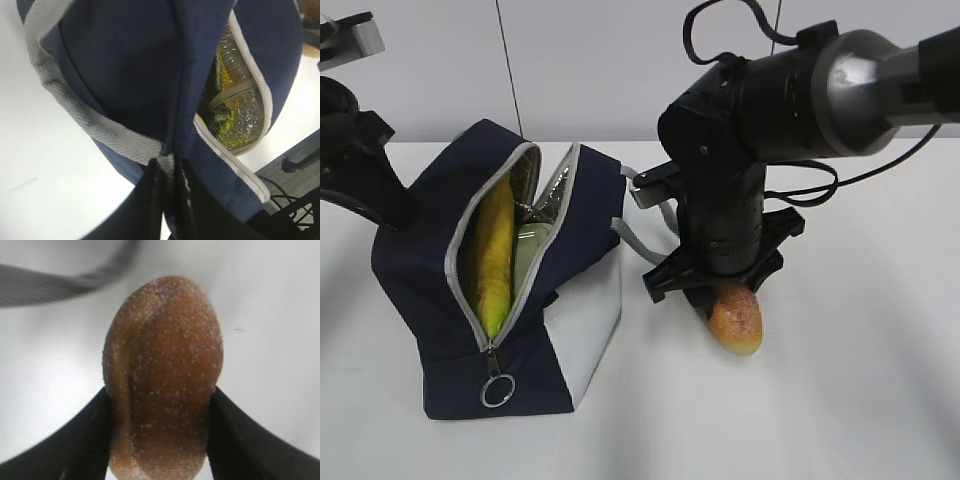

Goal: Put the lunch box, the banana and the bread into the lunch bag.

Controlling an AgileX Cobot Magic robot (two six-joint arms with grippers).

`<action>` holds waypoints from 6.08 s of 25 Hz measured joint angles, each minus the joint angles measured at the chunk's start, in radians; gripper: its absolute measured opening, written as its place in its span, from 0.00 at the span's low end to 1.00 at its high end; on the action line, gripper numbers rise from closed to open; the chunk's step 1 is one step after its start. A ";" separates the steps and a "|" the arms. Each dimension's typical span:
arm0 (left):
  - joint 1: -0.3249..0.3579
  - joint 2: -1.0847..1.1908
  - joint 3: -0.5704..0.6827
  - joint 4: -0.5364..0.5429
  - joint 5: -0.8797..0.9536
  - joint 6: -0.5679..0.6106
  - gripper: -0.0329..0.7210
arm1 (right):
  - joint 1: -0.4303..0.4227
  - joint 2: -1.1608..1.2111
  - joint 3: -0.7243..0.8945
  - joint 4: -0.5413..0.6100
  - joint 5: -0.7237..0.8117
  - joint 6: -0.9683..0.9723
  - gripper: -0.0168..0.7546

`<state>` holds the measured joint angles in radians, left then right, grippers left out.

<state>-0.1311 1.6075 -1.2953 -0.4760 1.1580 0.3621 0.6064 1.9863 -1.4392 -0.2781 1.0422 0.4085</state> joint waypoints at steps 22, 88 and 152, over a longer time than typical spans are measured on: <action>0.000 0.000 0.000 0.000 0.000 -0.002 0.07 | 0.000 -0.196 -0.156 0.482 -0.216 -0.150 0.53; 0.000 0.000 0.000 0.003 0.015 -0.013 0.08 | -0.076 0.128 -0.549 0.376 0.116 -0.115 0.75; -0.181 0.297 -0.276 -0.348 -0.136 -0.020 0.17 | -0.156 0.093 -0.659 0.094 0.221 -0.135 0.04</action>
<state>-0.3116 1.9048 -1.5715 -0.8237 1.0217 0.3424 0.4506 2.0793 -2.0980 -0.1837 1.2632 0.2732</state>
